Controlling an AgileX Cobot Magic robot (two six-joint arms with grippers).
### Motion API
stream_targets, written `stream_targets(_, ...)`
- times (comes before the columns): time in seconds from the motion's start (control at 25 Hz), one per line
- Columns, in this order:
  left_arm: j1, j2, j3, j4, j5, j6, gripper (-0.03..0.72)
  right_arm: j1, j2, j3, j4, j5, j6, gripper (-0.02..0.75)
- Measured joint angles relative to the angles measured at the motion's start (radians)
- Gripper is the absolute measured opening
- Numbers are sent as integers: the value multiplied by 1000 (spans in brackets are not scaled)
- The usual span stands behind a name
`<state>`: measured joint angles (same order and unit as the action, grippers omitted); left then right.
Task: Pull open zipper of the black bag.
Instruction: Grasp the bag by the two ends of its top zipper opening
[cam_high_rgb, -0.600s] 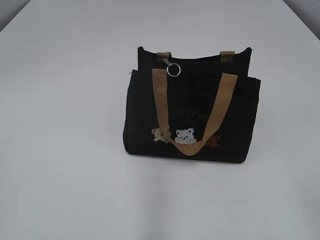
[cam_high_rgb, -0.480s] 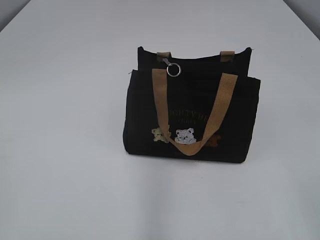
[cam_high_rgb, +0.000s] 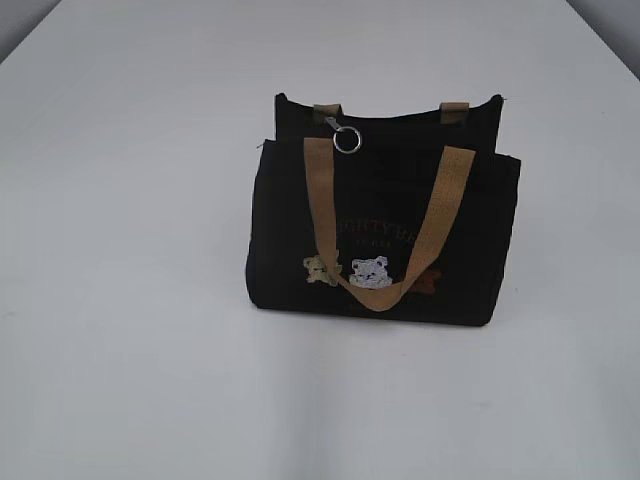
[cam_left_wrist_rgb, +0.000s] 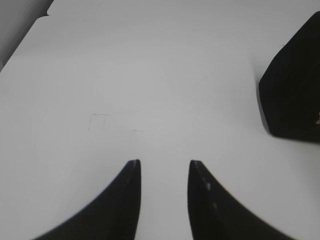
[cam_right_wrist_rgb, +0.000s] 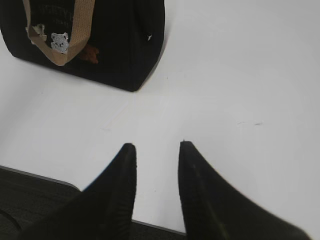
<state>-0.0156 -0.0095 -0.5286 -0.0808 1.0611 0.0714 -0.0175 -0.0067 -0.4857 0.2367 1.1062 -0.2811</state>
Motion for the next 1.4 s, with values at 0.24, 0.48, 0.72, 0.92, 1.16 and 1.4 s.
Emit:
stream_targets(0.24,0,0,0,-27,-1,0,245,0,0,0,0,0,0,236)
stream_targets(0.48,0,217,-11,-429,-198,309,245,0,0,0,0,0,0,236)
stream_targets(0.72,0,744,-16,-1169,-388,1374,319,0,0,0,0,0,0,236)
stream_targets(0.92,-5,1202,-25,-1604,-208,2210,386,0,0,0,2,0,0,236)
stream_targets(1.16,-78,1546,-126,-1644,-178,2415,393,0,0,0,25,0,0,236)
stream_targets(1.4,-185,1705,-266,-1647,-236,2428,393,0,0,0,52,0,0,236)
